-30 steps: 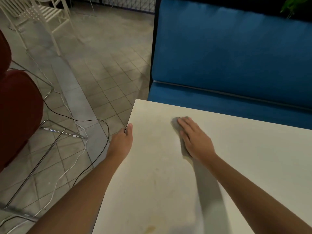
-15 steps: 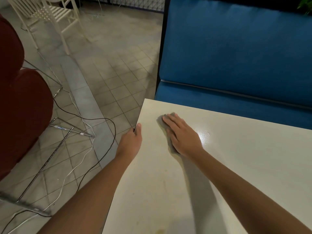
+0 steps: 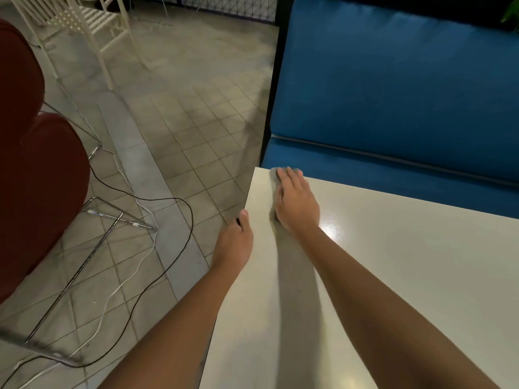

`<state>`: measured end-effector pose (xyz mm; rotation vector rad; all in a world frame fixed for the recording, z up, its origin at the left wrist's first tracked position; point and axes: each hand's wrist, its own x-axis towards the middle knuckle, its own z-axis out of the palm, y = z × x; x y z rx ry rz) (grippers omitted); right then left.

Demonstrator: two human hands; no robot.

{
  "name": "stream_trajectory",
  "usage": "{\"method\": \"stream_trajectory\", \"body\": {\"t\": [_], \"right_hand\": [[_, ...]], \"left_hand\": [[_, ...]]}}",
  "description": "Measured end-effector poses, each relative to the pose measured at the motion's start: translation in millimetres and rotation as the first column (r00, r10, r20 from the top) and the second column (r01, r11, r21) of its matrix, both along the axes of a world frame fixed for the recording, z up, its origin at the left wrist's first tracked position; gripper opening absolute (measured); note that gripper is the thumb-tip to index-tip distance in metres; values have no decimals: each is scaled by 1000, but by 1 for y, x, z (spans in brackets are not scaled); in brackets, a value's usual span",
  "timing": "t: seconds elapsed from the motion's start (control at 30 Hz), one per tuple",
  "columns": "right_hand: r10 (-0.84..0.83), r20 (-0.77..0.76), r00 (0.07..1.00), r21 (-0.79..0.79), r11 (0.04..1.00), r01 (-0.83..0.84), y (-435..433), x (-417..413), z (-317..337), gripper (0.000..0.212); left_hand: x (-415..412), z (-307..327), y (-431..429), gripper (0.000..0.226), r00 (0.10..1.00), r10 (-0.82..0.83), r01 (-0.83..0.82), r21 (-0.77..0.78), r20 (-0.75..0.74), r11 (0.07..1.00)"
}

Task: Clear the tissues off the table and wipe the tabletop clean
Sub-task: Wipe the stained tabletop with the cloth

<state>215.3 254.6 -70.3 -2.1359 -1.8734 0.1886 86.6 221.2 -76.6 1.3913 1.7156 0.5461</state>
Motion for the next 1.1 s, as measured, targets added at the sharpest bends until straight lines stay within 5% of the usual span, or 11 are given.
{"method": "stream_trajectory", "body": {"t": [0.3,0.5,0.73,0.93,1.1], "right_hand": [[265,-76,961,-12,964,-267,-10,6,-2,43],[192,-76,978,-24,981,-194,-6,3,1,43],[105,-85,991,-36,993,-108,21,-18,-1,44],[288,-88,954,18,958,-288,-16,-10,-8,41],[277,-81,957,16,961,-277,-1,-9,-7,41]], "left_hand": [[-5,12,-7,57,991,44,-30,-110,126,994],[-17,6,-26,60,976,95,-53,-214,193,975],[-17,7,-24,52,979,72,-46,-137,192,989],[-16,8,-26,48,976,55,-24,-148,212,989],[-15,8,-24,45,976,69,-38,-150,206,988]]}}
